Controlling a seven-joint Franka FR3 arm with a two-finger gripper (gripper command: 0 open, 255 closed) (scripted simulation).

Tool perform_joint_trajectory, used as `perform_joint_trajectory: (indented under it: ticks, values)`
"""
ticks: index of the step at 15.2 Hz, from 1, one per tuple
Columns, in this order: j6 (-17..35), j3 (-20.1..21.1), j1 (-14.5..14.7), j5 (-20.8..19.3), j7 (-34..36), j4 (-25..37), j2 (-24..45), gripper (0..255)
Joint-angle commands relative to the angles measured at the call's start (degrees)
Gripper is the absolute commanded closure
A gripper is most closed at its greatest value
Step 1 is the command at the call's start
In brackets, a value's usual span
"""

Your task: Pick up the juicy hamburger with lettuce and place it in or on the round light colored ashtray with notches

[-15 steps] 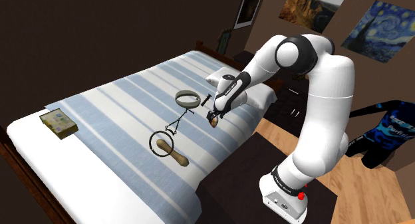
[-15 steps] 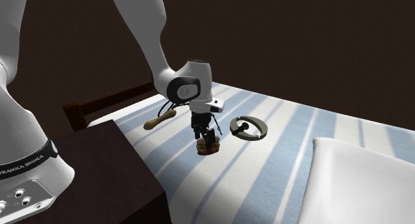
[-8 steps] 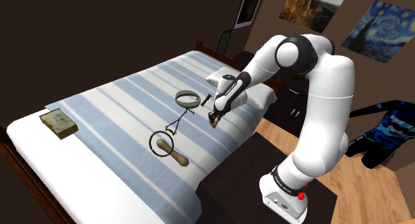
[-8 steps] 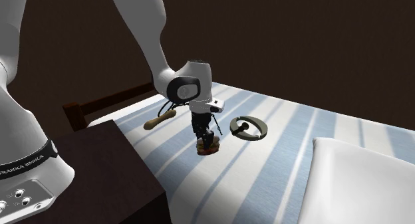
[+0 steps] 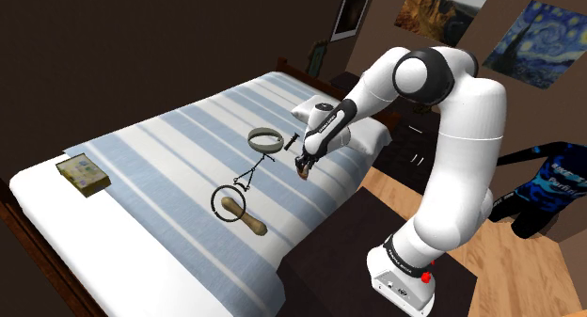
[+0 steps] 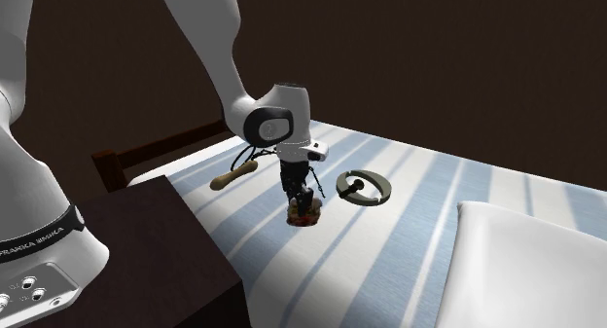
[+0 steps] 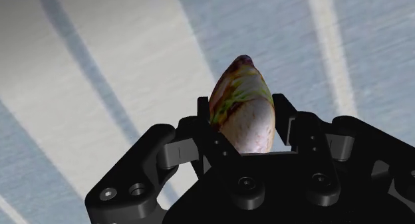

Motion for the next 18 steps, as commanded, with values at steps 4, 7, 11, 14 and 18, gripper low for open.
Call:
perform_joint_trajectory:
  ticks: [4,7,11,14,18]
  values:
    - [-2.95,0.02,-0.03,0.03,-0.29,-1.20,-4.17,255]
    - [-4.88,0.04,-0.03,0.07,-0.47,-1.70,-6.61,255]
    - [-7.55,0.06,-0.03,0.14,-0.71,-2.18,-9.77,255]
    - [-9.63,0.09,-0.02,0.20,-0.88,-2.41,-12.08,255]
    - [-13.26,0.53,0.17,0.81,-0.96,2.72,-10.55,255]
